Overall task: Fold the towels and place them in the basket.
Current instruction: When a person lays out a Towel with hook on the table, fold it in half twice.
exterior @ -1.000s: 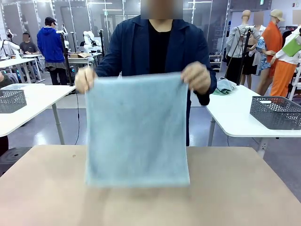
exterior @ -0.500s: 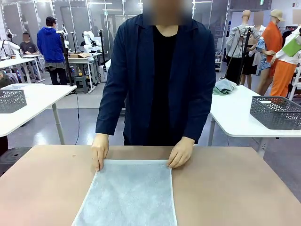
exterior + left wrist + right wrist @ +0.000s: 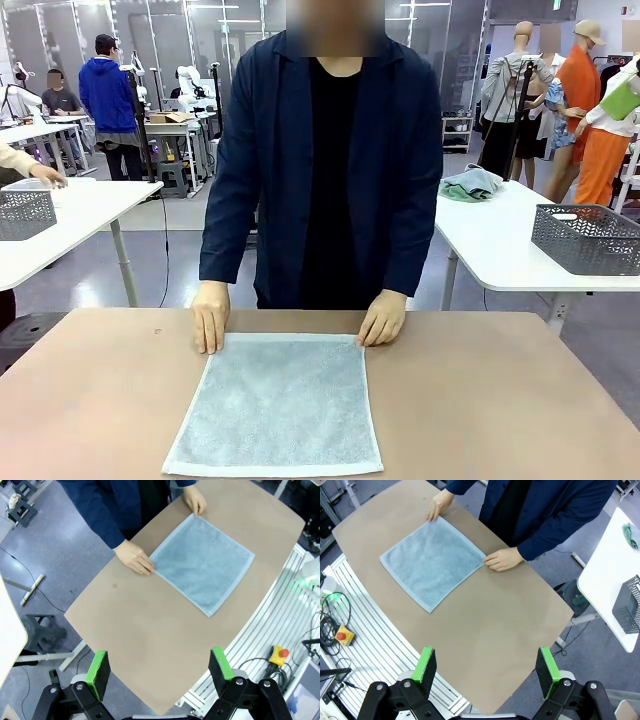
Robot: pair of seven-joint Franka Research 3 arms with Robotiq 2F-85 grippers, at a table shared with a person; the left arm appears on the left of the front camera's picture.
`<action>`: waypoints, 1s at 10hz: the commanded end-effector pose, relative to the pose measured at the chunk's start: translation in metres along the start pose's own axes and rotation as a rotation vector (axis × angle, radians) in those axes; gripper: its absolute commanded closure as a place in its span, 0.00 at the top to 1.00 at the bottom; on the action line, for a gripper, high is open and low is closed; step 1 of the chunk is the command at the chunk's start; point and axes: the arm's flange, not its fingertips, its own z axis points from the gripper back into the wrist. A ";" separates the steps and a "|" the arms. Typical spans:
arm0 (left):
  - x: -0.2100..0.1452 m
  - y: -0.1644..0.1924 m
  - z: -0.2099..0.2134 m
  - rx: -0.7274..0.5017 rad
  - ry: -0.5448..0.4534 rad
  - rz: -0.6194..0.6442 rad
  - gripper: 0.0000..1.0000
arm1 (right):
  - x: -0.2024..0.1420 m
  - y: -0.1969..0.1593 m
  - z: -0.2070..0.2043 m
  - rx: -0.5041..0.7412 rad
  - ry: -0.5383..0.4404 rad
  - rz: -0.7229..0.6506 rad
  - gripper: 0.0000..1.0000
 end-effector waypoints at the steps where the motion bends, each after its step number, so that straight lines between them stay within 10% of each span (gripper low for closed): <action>1: 0.000 -0.001 0.001 -0.002 -0.002 -0.003 1.00 | 0.000 -0.001 -0.002 0.001 -0.007 0.000 1.00; 10: 0.024 -0.014 -0.017 0.003 0.008 -0.133 1.00 | 0.021 0.011 -0.017 0.030 0.052 0.110 1.00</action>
